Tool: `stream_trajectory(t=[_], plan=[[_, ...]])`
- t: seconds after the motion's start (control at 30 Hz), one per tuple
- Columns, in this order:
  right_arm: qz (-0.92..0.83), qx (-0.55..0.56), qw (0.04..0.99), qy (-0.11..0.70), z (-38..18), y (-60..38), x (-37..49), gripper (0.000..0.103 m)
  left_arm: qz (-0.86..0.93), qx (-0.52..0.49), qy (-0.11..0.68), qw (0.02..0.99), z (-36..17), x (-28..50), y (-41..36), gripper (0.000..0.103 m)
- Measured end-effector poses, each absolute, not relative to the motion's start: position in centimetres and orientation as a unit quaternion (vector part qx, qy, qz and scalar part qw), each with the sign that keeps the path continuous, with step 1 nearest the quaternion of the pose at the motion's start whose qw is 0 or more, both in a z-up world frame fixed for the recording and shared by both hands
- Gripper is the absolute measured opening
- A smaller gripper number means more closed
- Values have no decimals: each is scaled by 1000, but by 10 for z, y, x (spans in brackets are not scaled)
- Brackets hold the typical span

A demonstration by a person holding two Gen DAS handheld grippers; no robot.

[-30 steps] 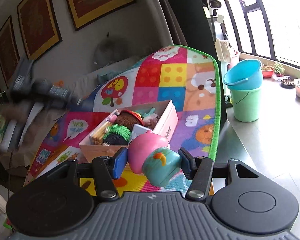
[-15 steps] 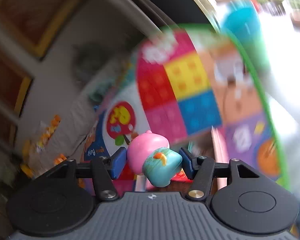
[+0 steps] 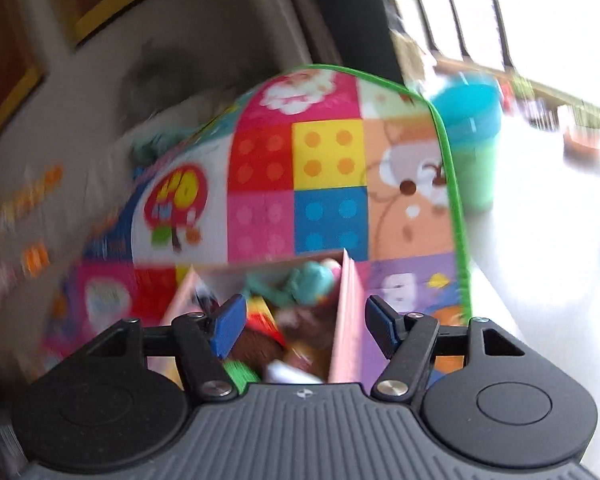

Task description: Organize objects

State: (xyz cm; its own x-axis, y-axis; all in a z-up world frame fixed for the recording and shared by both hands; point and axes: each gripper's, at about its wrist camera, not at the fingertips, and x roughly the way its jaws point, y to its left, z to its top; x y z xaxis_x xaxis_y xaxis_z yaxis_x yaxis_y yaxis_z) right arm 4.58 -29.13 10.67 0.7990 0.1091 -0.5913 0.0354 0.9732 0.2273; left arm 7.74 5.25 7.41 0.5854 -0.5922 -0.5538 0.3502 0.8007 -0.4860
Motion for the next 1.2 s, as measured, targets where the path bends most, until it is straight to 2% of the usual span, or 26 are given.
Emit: stream_trajectory(t=[0.13,0.33,0.7,0.77,0.87,0.93,1.1,1.2], plan=[[49,30,937,344,78,-277,10,73,-257,-146,375,879,82,95,27,16],[74,-24,933,352,46,-264,-20,73,-180,-71,397,897,79,114,-9,16],[79,-14,938,337,35,-264,-18,72,-153,-28,435,887,65,124,-29,17],[77,-15,938,337,33,-263,-16,69,-143,-21,442,885,59,128,-30,23],[73,-16,939,335,32,-259,-8,62,-128,-16,450,884,51,134,-29,38],[72,-15,941,332,32,-257,-1,60,-115,-9,449,886,49,132,-25,56],[108,0,938,329,37,-244,11,59,-107,-25,456,883,47,113,-1,74],[117,-30,941,316,37,-224,17,60,-91,-51,456,884,46,102,20,81]])
